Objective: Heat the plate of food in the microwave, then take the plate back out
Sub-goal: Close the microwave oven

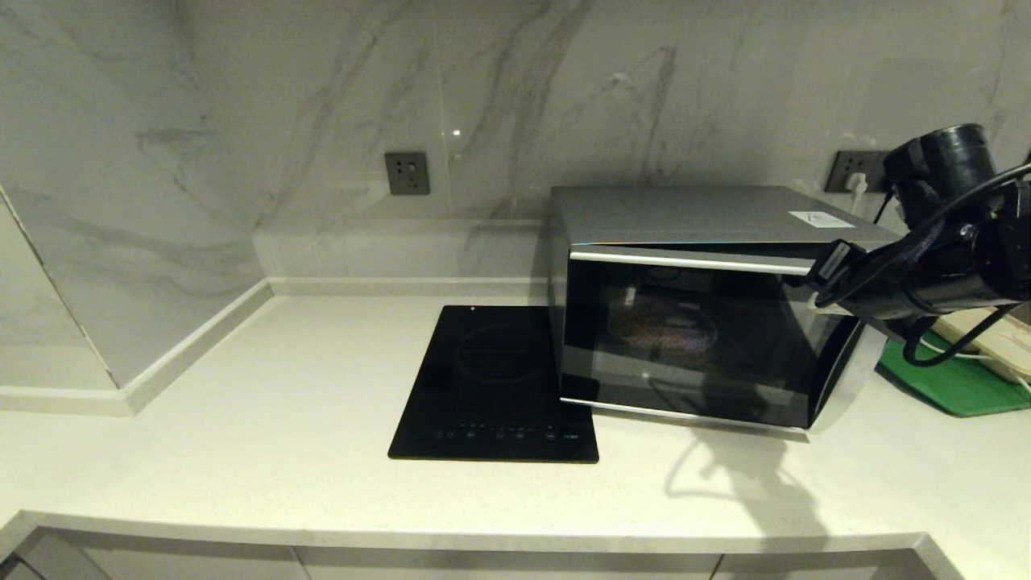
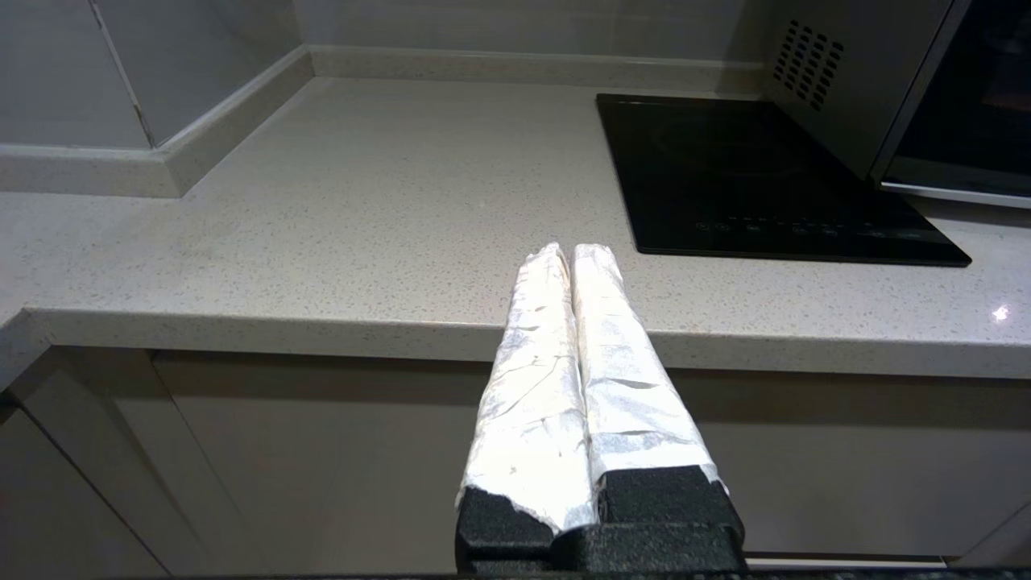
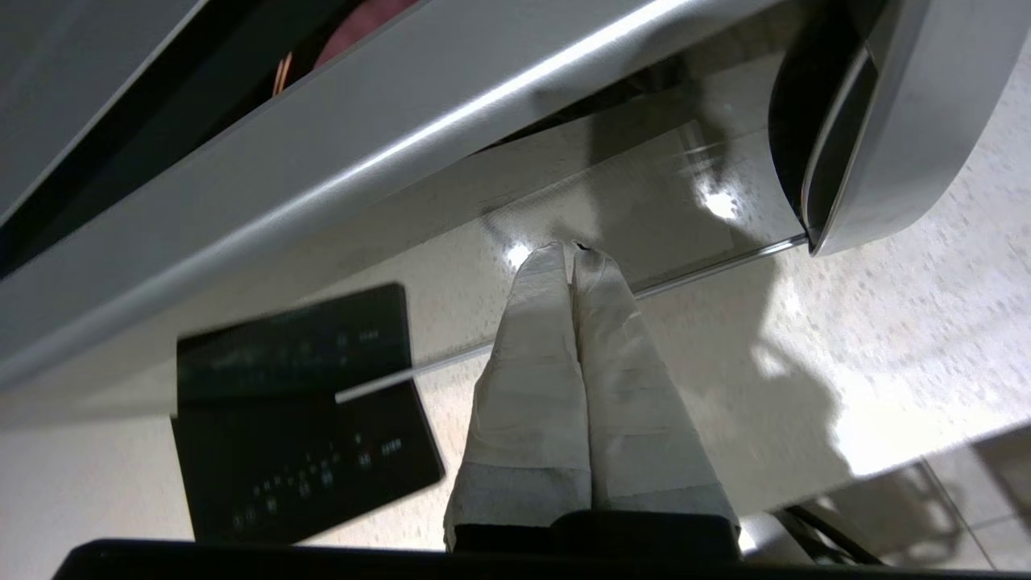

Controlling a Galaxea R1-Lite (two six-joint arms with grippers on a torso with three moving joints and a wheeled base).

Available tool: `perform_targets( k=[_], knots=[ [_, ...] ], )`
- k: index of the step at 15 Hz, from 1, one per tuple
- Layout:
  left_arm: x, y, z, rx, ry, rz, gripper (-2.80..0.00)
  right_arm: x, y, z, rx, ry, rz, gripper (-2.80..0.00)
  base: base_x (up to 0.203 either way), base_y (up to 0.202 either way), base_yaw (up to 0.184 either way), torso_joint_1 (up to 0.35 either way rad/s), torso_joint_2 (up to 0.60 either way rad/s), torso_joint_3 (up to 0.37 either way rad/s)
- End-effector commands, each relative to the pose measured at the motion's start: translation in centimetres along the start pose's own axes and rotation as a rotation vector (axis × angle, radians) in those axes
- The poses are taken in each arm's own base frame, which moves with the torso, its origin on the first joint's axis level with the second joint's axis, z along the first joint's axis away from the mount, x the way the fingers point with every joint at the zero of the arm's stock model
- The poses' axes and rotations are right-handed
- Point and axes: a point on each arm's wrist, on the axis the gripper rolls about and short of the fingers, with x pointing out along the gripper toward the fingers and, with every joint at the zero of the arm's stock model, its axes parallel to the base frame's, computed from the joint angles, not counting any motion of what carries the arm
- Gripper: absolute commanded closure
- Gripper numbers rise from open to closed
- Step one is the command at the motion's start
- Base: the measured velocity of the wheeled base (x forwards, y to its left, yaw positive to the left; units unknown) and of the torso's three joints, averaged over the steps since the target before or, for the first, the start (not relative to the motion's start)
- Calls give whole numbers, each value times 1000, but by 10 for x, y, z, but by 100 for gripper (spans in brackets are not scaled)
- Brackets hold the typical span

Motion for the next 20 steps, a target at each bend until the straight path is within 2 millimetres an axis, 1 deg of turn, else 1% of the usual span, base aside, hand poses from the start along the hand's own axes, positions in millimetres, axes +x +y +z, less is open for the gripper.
perform_targets(
  k=[1, 4, 8, 12, 15, 18, 20],
  knots=[
    [0, 0, 0, -1, -1, 0, 0, 21, -3, 0, 14, 5, -20, 0, 0, 0, 0, 0, 0, 0],
    [0, 0, 0, -1, -1, 0, 0, 36, -6, 6, 39, -30, -11, 0, 0, 0, 0, 0, 0, 0],
    [0, 0, 0, -1, -1, 0, 0, 51, -4, 14, 63, -98, 27, 0, 0, 0, 0, 0, 0, 0],
    [0, 0, 0, -1, -1, 0, 0, 59, -5, 22, 82, -144, 51, 0, 0, 0, 0, 0, 0, 0],
    [0, 0, 0, -1, -1, 0, 0, 63, -2, 25, 82, -178, 85, 0, 0, 0, 0, 0, 0, 0],
    [0, 0, 0, -1, -1, 0, 0, 60, -1, 26, 80, -167, 112, 0, 0, 0, 0, 0, 0, 0],
    [0, 0, 0, -1, -1, 0, 0, 54, -2, 26, 79, -168, 118, 0, 0, 0, 0, 0, 0, 0]
  ],
)
